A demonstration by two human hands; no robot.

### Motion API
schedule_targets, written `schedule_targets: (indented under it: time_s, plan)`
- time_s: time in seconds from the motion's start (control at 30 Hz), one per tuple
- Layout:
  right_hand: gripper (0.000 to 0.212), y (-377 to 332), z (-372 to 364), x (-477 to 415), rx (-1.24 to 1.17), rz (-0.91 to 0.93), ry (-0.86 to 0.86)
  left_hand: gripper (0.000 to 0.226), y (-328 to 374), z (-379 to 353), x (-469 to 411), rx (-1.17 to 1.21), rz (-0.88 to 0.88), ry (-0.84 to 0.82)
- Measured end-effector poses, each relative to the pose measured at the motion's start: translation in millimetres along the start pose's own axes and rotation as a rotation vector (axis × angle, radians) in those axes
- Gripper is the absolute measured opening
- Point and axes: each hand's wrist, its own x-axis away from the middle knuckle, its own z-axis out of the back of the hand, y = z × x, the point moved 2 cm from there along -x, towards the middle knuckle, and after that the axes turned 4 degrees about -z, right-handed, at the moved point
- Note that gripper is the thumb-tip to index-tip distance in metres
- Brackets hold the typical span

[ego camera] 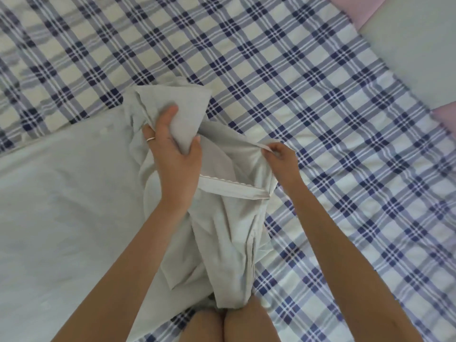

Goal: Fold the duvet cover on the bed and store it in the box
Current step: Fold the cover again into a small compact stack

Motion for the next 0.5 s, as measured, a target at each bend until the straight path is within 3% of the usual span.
schedule_targets:
  time_s: [0.1, 0.23, 0.33, 0.4, 0.5]
  plan:
    - [0.004, -16.8, 26.3, -21.8, -0.063, 0.012, 0.047, 0.06, 31.0, -31.3, -19.2, 0.0, -0.053, -0.091]
    - [0.015, -61.9, 65.9, -58.9, 0.037, 0.116, 0.108, 0.06, 73.6, -104.4, -60.9, 0.013, -0.131, -0.268]
    - [0.013, -88.9, 108.3, -95.5, -0.109, 0.079, 0.193, 0.074, 107.6, -177.4, -92.6, 0.053, -0.095, -0.572]
    - [0.012, -97.8, 146.0, -116.4, -0.124, 0.076, 0.352, 0.08, 127.3, -218.2, -99.8, 0.003, -0.147, -0.773]
    - [0.03, -85.2, 189.2, -126.6, -0.059, 0.053, 0.64, 0.062, 115.2, -229.5, -88.3, -0.154, -0.356, -0.839]
